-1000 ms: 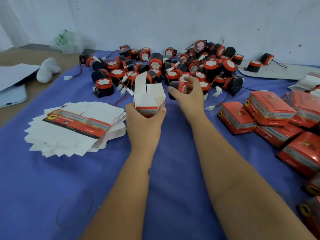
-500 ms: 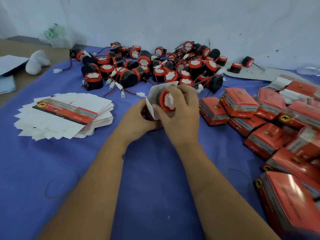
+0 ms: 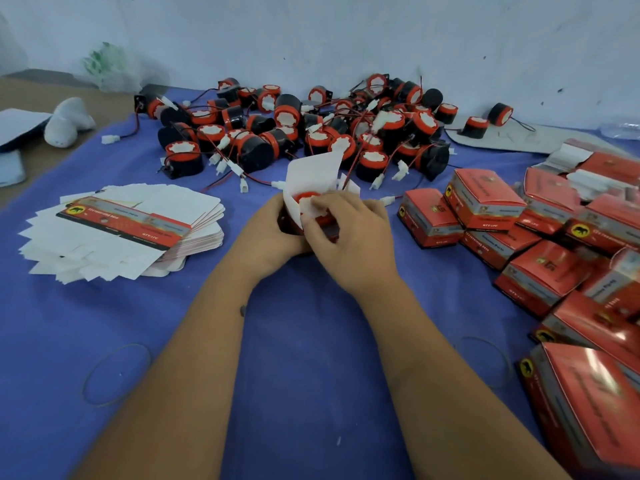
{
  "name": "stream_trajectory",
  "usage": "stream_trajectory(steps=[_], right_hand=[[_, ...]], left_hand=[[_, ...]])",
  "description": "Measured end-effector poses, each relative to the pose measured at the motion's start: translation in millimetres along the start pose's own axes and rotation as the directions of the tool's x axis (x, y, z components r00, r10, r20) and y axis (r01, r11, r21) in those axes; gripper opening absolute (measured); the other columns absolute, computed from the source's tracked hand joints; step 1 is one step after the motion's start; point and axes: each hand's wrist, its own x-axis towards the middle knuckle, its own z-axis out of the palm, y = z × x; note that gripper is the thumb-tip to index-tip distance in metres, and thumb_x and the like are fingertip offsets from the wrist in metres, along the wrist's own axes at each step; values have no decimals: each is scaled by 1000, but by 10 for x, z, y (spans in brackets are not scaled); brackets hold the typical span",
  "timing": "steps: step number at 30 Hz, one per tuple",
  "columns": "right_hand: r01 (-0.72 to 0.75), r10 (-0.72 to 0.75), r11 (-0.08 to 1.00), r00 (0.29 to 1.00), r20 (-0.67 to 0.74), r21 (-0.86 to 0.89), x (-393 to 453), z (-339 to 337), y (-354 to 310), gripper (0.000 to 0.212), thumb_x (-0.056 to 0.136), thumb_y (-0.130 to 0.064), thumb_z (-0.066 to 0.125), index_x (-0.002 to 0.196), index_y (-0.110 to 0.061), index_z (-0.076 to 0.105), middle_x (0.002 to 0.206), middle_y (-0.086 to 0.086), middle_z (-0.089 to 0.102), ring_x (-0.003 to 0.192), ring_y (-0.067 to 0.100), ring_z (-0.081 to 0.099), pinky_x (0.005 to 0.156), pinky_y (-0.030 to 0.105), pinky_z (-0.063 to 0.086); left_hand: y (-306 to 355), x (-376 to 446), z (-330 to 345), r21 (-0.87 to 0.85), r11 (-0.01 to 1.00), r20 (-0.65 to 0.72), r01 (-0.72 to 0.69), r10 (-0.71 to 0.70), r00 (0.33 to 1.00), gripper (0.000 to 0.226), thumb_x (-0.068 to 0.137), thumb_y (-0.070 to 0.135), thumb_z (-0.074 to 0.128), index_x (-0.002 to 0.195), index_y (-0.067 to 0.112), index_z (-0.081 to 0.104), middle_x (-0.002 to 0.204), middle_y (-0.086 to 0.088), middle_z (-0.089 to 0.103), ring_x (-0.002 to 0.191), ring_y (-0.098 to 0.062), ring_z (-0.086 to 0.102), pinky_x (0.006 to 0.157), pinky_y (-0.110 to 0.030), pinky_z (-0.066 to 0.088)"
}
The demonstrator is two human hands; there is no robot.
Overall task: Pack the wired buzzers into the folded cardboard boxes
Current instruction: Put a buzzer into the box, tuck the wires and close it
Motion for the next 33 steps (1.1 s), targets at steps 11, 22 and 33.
stream_trajectory(steps=[11, 22, 33], right_hand=[[-393, 631, 672, 747, -208, 627, 159, -144, 38, 27, 93, -28, 60, 119, -20, 54, 94, -7, 46, 78, -4, 47, 74, 15, 43], [-335, 521, 597, 853, -35, 729, 219, -320, 22, 28, 88, 0, 57, 78, -24, 66, 63, 4, 52, 60, 14, 47, 59, 21, 46], [-297, 538, 449, 843, 10, 843, 147, -308, 104, 28, 92, -5, 56, 64, -10, 61, 59, 0, 62, 64, 14, 57, 65, 16, 46]], left_hand=[[20, -22, 30, 60, 997, 28, -46, 45, 999, 51, 72, 27, 86, 113, 38, 59, 108, 19, 69, 98, 5, 63, 79, -11, 52], [25, -4, 29, 65, 998, 19, -20, 19, 1000, 57, 71, 33, 85, 121, 32, 58, 109, 17, 68, 95, 3, 64, 78, -14, 51], [59, 5, 51, 50, 998, -114, 43, -37, 993, 43, 77, 37, 81, 110, 34, 53, 101, 23, 61, 90, 7, 58, 59, 0, 42]])
